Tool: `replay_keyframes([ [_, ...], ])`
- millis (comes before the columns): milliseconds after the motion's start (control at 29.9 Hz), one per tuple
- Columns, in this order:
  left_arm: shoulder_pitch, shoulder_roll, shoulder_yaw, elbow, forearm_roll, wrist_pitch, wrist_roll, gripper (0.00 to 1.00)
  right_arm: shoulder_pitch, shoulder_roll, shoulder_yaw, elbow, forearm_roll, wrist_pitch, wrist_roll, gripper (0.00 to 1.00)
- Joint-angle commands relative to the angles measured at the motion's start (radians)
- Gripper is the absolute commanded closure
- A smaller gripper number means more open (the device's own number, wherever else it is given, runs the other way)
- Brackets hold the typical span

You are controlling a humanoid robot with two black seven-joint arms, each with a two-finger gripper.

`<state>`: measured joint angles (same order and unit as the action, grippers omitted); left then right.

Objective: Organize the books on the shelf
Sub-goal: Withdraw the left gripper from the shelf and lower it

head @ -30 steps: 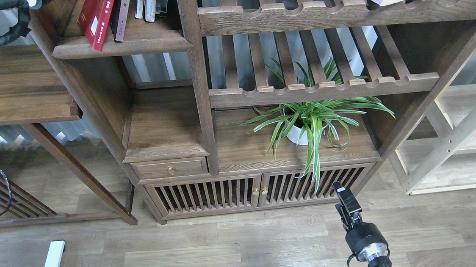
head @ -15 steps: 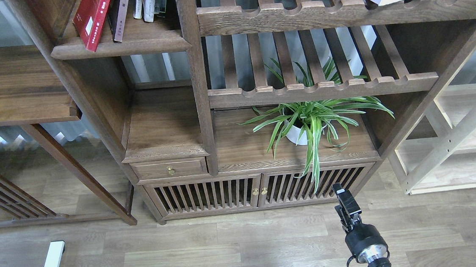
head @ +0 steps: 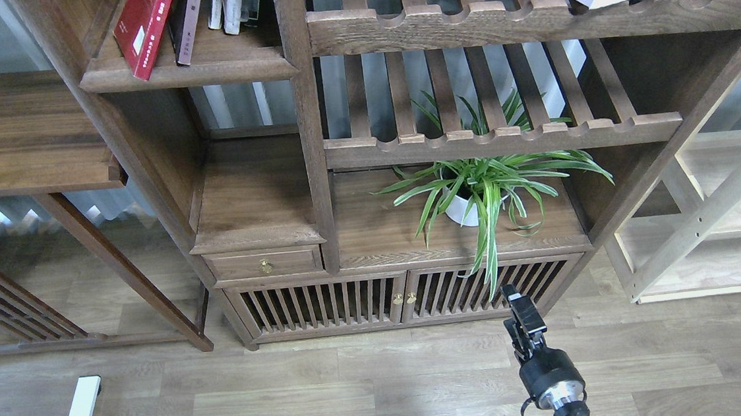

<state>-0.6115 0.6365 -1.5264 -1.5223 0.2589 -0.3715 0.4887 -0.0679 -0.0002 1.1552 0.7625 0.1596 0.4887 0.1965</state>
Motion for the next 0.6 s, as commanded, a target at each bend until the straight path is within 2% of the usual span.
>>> replay_keyframes([
  [0,0.078,-0.03,-0.024,-0.001,-0.081,-0.093,0.0,0.28,0.003,0.0,-0.002,0.0,0.0,0.0,0.0,0.0],
  [33,0.104,-0.04,-0.024,-0.001,-0.124,-0.117,0.0,0.28,0.005,0.0,0.0,0.001,0.0,0.0,0.0,0.0],
  [134,0.166,-0.069,-0.017,0.001,-0.204,-0.117,0.0,0.28,0.007,0.0,0.0,0.0,0.0,0.0,0.0,0.0],
  [401,0.334,-0.247,-0.021,0.025,-0.257,-0.117,0.0,0.26,0.025,0.0,-0.032,0.0,0.0,0.0,0.0,0.0],
  [568,0.436,-0.336,-0.005,0.053,-0.277,-0.117,0.0,0.14,0.023,0.0,-0.061,-0.008,-0.003,0.0,0.0,0.0],
])
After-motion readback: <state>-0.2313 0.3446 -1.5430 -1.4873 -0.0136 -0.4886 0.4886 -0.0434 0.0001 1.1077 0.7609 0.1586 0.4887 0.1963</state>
